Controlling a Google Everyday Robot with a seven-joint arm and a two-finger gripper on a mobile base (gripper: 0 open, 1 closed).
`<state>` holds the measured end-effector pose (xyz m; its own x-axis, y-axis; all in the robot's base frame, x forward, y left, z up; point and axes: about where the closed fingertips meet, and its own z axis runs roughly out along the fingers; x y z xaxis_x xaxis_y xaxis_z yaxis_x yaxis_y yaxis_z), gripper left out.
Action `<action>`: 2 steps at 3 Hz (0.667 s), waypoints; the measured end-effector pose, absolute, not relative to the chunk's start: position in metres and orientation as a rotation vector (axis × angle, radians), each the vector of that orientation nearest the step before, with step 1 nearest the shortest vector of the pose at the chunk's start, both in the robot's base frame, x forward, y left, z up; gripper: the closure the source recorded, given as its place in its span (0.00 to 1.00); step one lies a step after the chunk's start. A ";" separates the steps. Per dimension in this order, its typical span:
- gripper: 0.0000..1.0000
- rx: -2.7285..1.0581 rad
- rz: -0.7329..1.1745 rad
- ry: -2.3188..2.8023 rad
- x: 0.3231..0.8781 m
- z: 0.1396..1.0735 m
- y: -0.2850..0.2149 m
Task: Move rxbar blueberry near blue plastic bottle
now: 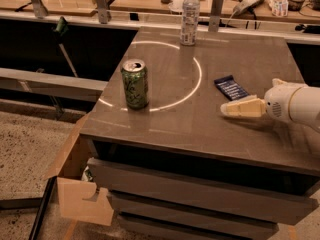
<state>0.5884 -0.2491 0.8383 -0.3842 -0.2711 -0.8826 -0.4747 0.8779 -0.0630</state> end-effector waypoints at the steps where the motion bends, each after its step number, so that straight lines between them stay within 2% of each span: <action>1: 0.16 -0.537 0.249 2.001 0.594 0.833 -0.246; 2: 0.38 -0.551 0.256 2.006 0.598 0.832 -0.242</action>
Offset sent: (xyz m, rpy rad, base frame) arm 0.0134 0.0081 -0.0091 -0.0004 0.0301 0.0194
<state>0.5981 -0.2418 0.8317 -0.3978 -0.2721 -0.8762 -0.4836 0.8738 -0.0518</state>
